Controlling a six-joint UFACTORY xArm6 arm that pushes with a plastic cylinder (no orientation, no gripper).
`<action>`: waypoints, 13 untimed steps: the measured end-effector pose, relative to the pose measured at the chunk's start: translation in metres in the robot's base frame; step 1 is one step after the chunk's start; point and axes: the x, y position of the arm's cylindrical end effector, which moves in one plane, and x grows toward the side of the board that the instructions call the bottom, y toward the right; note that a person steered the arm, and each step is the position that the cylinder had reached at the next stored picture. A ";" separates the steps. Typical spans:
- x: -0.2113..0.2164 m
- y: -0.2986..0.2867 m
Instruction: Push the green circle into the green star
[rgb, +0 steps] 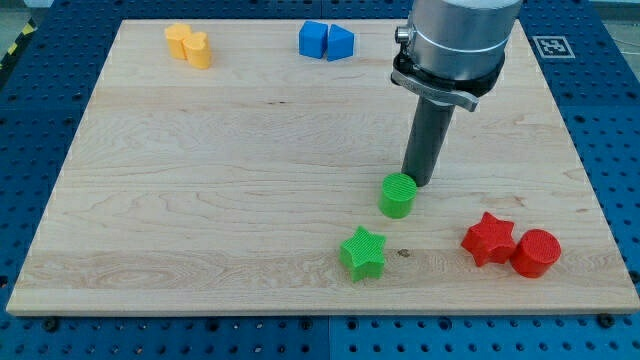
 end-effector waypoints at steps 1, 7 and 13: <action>0.005 -0.008; 0.016 -0.026; 0.062 -0.026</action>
